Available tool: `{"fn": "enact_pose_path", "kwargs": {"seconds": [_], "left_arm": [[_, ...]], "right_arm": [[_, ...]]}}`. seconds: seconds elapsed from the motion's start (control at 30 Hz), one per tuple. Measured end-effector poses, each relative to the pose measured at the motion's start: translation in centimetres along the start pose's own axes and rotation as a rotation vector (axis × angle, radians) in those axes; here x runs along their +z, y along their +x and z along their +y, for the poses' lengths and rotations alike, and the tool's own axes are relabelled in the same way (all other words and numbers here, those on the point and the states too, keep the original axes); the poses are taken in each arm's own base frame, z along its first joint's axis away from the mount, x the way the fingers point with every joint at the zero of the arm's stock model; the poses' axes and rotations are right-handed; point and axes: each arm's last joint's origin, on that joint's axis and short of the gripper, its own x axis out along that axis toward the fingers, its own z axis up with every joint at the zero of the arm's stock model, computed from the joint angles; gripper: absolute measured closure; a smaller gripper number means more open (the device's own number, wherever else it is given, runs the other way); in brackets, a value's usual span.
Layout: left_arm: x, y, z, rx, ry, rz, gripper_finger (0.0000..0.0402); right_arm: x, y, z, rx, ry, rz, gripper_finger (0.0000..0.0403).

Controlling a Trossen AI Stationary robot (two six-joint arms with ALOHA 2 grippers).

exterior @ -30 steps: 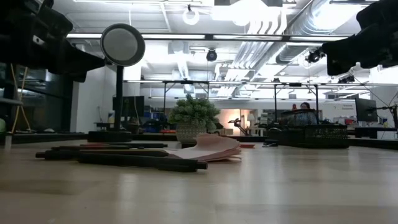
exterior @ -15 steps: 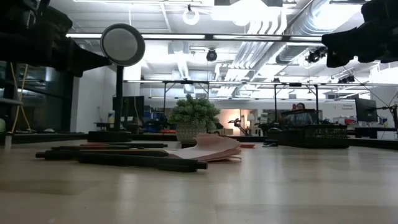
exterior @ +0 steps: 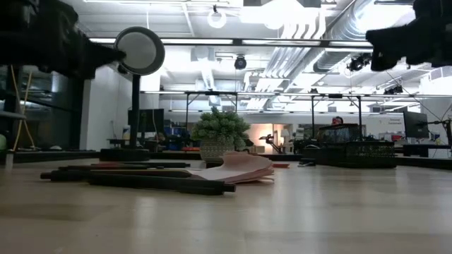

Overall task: Pick and place office supplies into organizer
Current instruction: Put the top binder clip into the desk organizer

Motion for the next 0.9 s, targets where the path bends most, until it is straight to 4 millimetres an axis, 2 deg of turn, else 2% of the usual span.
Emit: {"fn": "enact_pose_path", "kwargs": {"seconds": [0.1, 0.23, 0.47, 0.7, 0.9], "left_arm": [[1.5, -0.1, 0.0, -0.043, 0.034, -0.132, 0.0401], [4.2, -0.2, 0.3, -0.045, 0.063, -0.194, 0.0401], [8.4, -0.2, 0.6, -0.063, 0.15, -0.079, 0.0401], [9.6, 1.1, 0.4, -0.092, 0.177, 0.021, 0.0401], [10.2, 1.6, -0.2, -0.268, 0.175, 0.007, 0.0401]], "right_arm": [[0.7, 0.0, -0.1, -0.01, -0.029, -0.069, 0.0403], [2.0, -0.1, -0.3, -0.017, -0.049, -0.102, 0.0403], [4.5, 0.4, -0.7, -0.04, -0.056, -0.107, 0.0403], [7.0, 2.5, -1.4, -0.168, -0.153, -0.029, 0.0403], [9.6, 4.4, -1.3, -0.025, -0.164, -0.043, 0.0403]]}}
